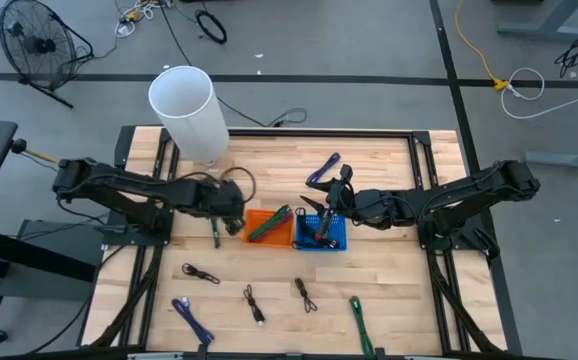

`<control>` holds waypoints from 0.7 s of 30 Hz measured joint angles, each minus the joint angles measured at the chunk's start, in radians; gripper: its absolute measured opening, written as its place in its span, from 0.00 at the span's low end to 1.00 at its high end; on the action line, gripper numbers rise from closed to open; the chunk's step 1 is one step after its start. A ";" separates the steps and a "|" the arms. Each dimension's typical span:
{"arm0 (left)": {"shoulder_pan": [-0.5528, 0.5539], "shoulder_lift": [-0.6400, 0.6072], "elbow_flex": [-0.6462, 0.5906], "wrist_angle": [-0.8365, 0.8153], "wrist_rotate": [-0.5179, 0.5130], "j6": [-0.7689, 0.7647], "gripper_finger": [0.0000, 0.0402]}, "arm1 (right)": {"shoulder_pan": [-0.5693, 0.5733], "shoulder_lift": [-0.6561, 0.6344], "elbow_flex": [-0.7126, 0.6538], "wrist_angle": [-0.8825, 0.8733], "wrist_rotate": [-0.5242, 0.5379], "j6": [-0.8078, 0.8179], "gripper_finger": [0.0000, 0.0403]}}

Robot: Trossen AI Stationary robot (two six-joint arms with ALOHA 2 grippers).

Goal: Pick & Place USB Port
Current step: Put the green charger cable into the orange bin

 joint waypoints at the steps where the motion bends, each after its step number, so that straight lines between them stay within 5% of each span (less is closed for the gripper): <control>1: 0.000 -0.014 0.000 -0.069 -0.010 -0.071 0.40 | 0.000 0.000 0.000 -0.001 0.000 0.000 0.41; 6: -0.016 -0.040 -0.002 -0.266 0.002 -0.388 0.40 | 0.000 0.000 0.000 0.001 0.000 0.000 0.41; 21: -0.114 0.077 -0.002 -0.278 0.031 -0.845 0.40 | 0.001 0.000 0.000 -0.035 -0.003 0.003 0.41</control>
